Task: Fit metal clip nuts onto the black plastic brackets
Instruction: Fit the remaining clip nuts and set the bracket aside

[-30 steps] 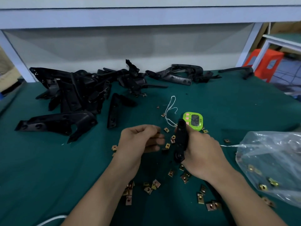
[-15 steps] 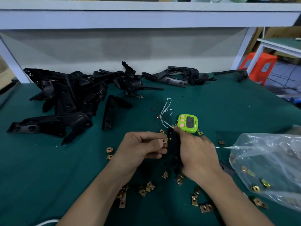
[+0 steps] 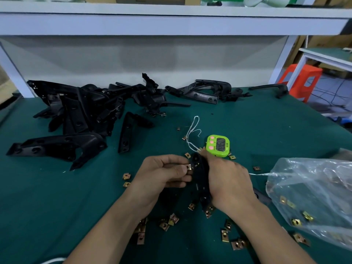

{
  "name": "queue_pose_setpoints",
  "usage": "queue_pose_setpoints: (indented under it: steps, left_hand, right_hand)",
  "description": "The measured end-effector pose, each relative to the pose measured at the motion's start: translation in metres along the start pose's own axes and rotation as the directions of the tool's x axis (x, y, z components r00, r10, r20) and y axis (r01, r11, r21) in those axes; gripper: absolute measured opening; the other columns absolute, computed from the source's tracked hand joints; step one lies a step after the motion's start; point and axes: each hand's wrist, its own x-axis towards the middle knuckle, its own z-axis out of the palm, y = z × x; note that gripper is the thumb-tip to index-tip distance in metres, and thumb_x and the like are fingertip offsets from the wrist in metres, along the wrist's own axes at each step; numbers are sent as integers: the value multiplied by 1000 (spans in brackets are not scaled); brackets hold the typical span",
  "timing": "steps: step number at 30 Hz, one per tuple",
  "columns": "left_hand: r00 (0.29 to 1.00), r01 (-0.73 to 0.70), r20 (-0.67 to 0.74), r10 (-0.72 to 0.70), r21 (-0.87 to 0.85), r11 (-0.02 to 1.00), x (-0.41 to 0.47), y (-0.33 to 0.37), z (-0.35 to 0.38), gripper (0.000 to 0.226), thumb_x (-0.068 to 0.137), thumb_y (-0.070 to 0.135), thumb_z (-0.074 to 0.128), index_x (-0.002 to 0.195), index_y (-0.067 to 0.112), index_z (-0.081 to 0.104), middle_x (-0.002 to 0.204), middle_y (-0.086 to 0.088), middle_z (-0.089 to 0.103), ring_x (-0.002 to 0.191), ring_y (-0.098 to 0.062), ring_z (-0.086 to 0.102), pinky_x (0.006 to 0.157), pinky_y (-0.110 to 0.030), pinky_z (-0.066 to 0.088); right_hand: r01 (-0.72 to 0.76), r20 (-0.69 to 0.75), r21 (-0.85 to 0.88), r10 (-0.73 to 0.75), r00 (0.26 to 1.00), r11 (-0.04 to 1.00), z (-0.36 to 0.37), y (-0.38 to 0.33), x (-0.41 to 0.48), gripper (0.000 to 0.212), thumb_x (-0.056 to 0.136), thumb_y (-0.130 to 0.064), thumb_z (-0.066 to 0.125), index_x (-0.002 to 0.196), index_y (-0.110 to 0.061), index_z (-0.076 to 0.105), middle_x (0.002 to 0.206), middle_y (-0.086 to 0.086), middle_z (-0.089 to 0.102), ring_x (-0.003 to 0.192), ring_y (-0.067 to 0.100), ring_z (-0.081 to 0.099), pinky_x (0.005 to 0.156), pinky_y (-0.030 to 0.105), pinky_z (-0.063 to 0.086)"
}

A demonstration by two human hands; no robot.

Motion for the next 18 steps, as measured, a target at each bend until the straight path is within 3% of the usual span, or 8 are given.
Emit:
queue_pose_setpoints:
  steps: [5,13,18]
  left_hand:
    - [999,-7,36,6,23,1000,-1,-1,2,18,87,-6,70,87,9,79,83,-18,77,71,-19,75,62,-23,59]
    - [998,-16,60,9,123,992,0,-2,-1,29,88,-6,70,109,13,74,77,-13,75,69,-19,73,61,-23,57]
    - [996,-83,49,79,84,993,-3,-1,1,36,86,-8,71,113,17,75,77,-15,76,66,-22,72,60,-25,56]
  right_hand:
    - [3,24,-31,-2,1000,1000,1,2,0,42,75,-28,69,101,-39,37,65,-7,48,73,24,64,59,32,34]
    - [42,53,0,-42,998,999,-4,1,-3,39,80,-35,65,111,-41,42,83,-4,67,78,29,66,60,33,33]
    - [70,112,79,-79,991,994,-9,1,-5,56,79,-35,68,123,-45,36,90,-3,69,84,30,67,62,33,37]
